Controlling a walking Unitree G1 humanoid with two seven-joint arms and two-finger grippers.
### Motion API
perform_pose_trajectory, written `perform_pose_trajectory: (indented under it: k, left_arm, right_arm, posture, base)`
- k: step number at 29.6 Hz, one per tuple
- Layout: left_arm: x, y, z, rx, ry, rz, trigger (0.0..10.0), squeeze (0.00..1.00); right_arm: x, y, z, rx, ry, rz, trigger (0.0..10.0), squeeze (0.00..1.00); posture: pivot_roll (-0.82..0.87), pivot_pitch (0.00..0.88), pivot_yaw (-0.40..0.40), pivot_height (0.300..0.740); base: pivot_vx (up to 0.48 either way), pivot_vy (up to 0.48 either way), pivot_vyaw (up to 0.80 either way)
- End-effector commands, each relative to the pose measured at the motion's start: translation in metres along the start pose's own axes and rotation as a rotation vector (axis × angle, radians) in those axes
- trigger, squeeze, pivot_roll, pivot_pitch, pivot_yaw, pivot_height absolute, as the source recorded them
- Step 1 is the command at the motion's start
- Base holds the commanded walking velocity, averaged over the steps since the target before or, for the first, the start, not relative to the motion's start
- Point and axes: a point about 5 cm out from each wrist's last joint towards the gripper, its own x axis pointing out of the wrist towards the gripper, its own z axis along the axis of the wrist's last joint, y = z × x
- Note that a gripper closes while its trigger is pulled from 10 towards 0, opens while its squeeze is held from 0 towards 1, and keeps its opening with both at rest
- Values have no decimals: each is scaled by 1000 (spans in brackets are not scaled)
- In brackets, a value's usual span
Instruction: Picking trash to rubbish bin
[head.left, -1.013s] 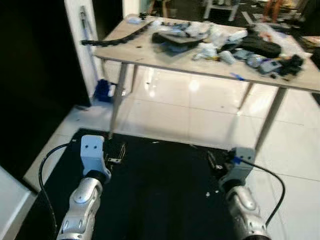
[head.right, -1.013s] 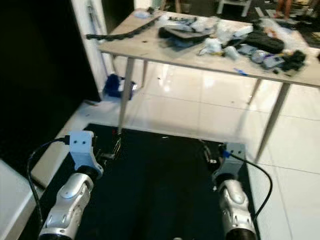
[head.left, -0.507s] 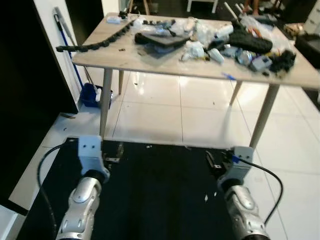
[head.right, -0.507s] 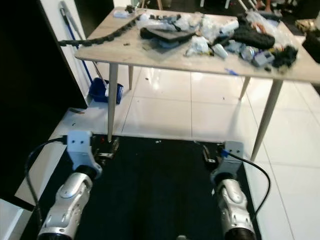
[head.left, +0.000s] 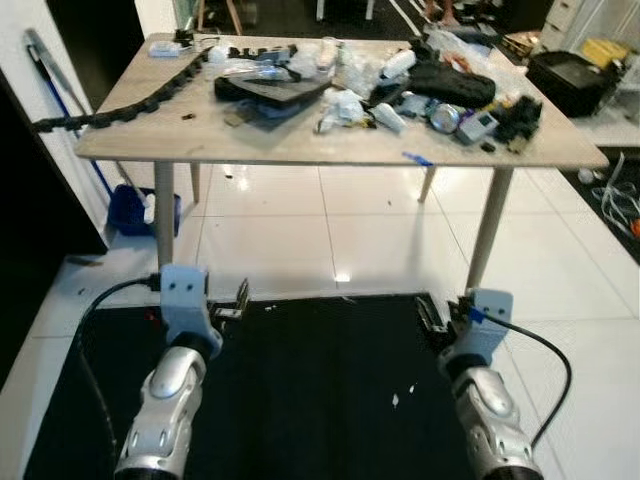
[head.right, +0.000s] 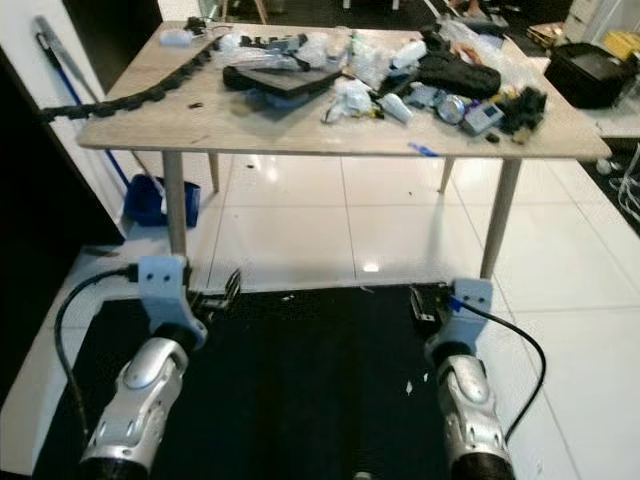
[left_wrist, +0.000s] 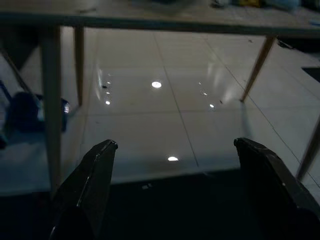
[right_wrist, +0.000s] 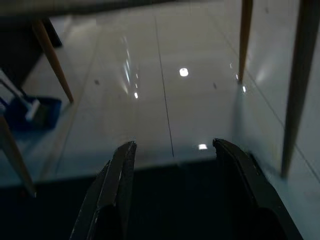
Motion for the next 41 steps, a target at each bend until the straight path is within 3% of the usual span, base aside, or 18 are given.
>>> perform_pose_trajectory:
  k: [1,22,31,41]
  left_arm:
    - [-5,6,-6,8,26,22,10000,0]
    - [-5,4,-1,4,10,18,10000,0]
    - [0,-16,12,-6,-26,-62,10000,0]
    - [-1,-20,17,-5,-36,-74,10000,0]
  right_arm:
    - [-2,3,-5,12,14,10,10000,0]
    - [14,15,35,-18,-130,69,10000,0]
    - [18,12,45,-43,-144,66,10000,0]
    - [21,18,62,-103,-200,102,10000,0]
  posture:
    - [7,132,-37,740]
    - [7,138,-41,740]
    - [6,135,-41,740]
    - [5,135,-38,740]
  base:
    - [326,0,0]
    - [329,0,0]
    - [329,0,-460]
    - [328,0,-220]
